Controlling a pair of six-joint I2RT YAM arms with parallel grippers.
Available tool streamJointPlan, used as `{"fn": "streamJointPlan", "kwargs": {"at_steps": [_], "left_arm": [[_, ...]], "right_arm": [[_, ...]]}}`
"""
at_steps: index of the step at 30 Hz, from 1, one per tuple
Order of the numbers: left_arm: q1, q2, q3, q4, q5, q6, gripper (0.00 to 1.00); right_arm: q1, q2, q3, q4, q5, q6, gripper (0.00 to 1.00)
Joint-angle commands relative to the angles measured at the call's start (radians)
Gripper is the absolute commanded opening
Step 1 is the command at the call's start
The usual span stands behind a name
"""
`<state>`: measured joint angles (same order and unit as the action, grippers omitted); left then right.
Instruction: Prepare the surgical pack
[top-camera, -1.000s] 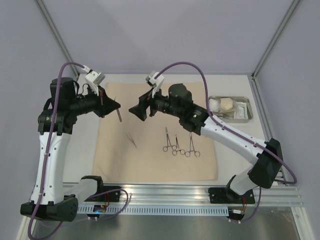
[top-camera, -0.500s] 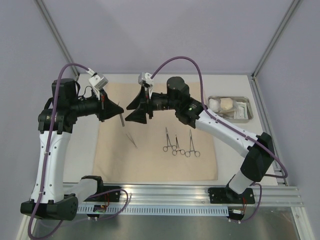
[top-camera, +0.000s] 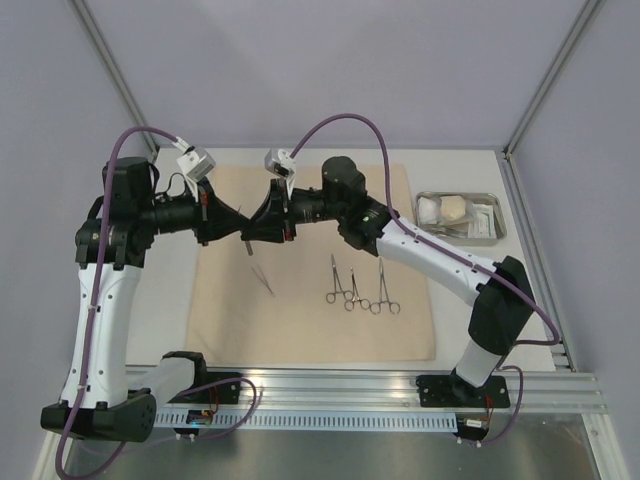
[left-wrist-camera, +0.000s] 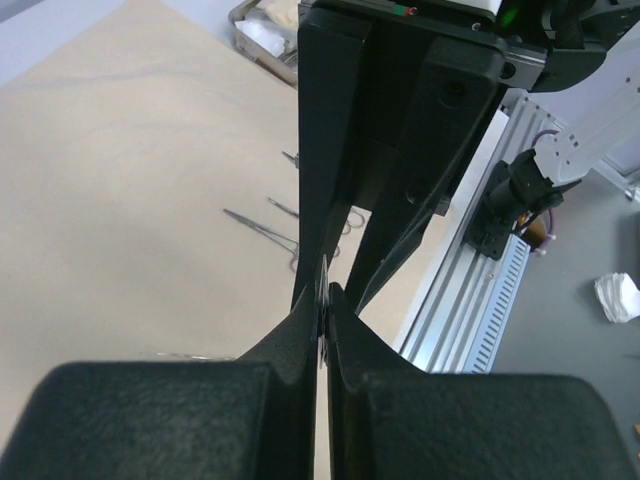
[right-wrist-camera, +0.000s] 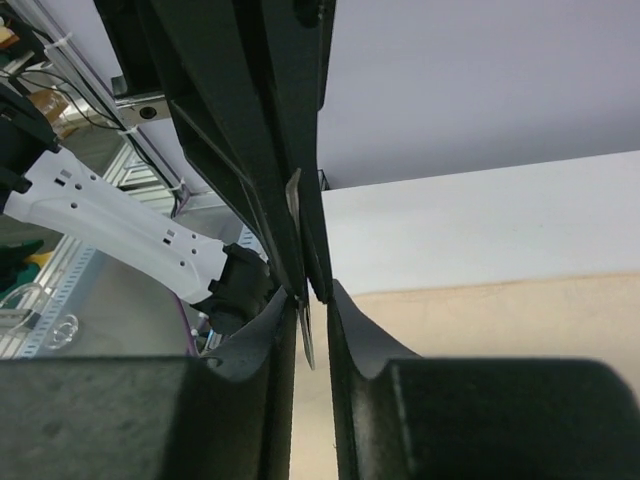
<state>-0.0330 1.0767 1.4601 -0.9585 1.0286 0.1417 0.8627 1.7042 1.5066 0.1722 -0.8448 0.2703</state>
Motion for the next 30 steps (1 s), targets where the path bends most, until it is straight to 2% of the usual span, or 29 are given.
{"fn": "streamJointPlan", "kwargs": {"at_steps": [1,3,5,6,8,9,10,11,12,14,17,18,21,22,23,25,27,30], "left_arm": [[0.004,-0.017,0.014,0.035,0.036,0.015,0.0],[0.004,-0.017,0.016,0.035,0.036,0.013,0.0],[0.004,-0.02,0.019,0.029,0.03,0.018,0.0],[0.004,-0.021,0.025,0.017,0.025,0.021,0.09],[0.004,-0.023,0.035,-0.006,-0.022,0.041,0.46],[0.004,-0.023,0.048,-0.035,-0.047,0.058,0.6],[0.004,-0.023,0.057,-0.055,-0.067,0.073,0.76],[0.004,-0.023,0.063,-0.074,-0.096,0.088,0.85],[0.004,-0.023,0.075,-0.109,-0.108,0.113,0.98],[0.004,-0.023,0.088,-0.143,-0.151,0.134,1.0],[0.004,-0.027,0.1,-0.187,-0.252,0.144,1.0],[0.004,-0.031,0.1,-0.201,-0.287,0.145,1.0],[0.004,-0.028,0.092,-0.232,-0.444,0.151,1.0],[0.004,-0.024,0.088,-0.241,-0.514,0.159,1.0],[0.004,-0.021,0.083,-0.25,-0.542,0.163,1.0],[0.004,-0.015,0.054,-0.263,-0.59,0.168,1.0],[0.004,-0.017,0.013,-0.253,-0.596,0.176,1.0],[0.004,-0.012,-0.029,-0.23,-0.59,0.174,1.0]], "right_arm": [[0.004,0.023,0.052,0.076,-0.04,0.035,0.13],[0.004,0.026,0.055,0.061,-0.04,0.027,0.03],[0.001,0.02,0.055,0.035,-0.033,0.0,0.01],[-0.001,0.011,0.055,-0.015,-0.014,-0.05,0.01],[-0.013,-0.004,0.064,-0.095,0.013,-0.135,0.01],[-0.02,-0.011,0.069,-0.199,0.033,-0.219,0.0],[-0.031,-0.015,0.072,-0.233,0.061,-0.244,0.0],[-0.065,-0.026,0.072,-0.261,0.065,-0.259,0.0],[-0.082,-0.032,0.073,-0.304,0.067,-0.266,0.01],[-0.14,-0.052,0.087,-0.362,0.088,-0.351,0.0],[-0.226,-0.078,0.109,-0.528,0.176,-0.529,0.0],[-0.246,-0.083,0.125,-0.634,0.209,-0.589,0.0],[-0.307,-0.094,0.126,-0.817,0.459,-0.877,0.0],[-0.321,-0.095,0.115,-0.85,0.616,-0.943,0.0],[-0.35,-0.095,0.097,-0.876,0.689,-1.074,0.0],[-0.413,-0.087,0.045,-0.936,0.842,-1.182,0.0],[-0.464,-0.066,0.015,-0.977,0.941,-1.313,0.0],[-0.573,-0.009,-0.017,-1.002,1.035,-1.407,0.0]]}}
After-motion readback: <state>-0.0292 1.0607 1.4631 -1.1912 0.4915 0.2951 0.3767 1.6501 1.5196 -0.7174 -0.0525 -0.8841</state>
